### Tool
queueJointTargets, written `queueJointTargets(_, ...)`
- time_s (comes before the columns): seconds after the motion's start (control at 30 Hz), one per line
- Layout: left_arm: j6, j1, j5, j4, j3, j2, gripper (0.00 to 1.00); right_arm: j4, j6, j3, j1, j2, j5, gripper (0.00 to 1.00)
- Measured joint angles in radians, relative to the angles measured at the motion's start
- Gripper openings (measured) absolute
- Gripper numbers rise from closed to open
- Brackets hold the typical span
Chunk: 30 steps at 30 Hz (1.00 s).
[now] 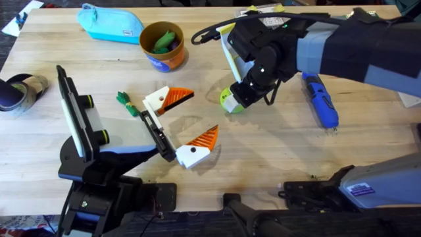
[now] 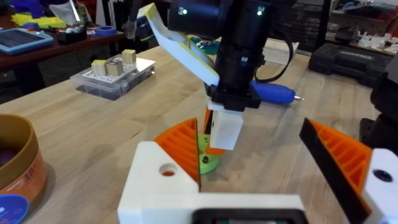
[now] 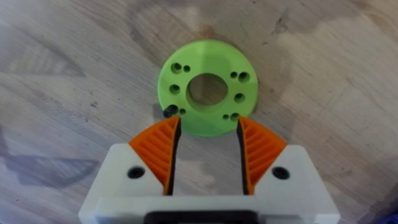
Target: Pick up the gripper from the table and insert it into the empty holder that is missing its gripper. Then pick up a screw, insert it into the mounting hole, and use the screwdriver to tighten it. Finally, clean up the table by picking up the vegetable and placing it into the bucket.
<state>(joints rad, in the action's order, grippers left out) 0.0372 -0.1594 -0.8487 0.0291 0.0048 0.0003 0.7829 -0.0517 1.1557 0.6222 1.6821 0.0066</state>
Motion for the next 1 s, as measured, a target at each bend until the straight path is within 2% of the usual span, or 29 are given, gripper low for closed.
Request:
queueJointTargets(0.23, 0.000, 0.000, 0.004, 0.013, 0.000, 0.000, 0.990, 0.014, 0.000, 0.001, 0.000, 0.000, -0.007, 0.537)
queueJointTargets(0.43, 0.000, 0.000, 0.003, 0.013, 0.000, 0.000, 0.990, 0.018, 0.000, 0.018, 0.004, -0.016, -0.062, 0.537)
queueJointTargets(0.83, 0.000, 0.000, 0.004, 0.013, 0.000, 0.000, 0.990, -0.007, 0.017, 0.027, 0.080, 0.031, -0.070, 0.537)
queueJointTargets(0.87, 0.000, 0.000, 0.004, 0.013, 0.000, 0.000, 0.990, -0.011, 0.020, 0.027, 0.081, 0.038, -0.068, 0.518)
queueJointTargets(1.0, 0.000, 0.000, 0.004, 0.013, 0.000, 0.000, 0.990, -0.031, 0.025, 0.027, 0.081, 0.047, -0.053, 0.298)
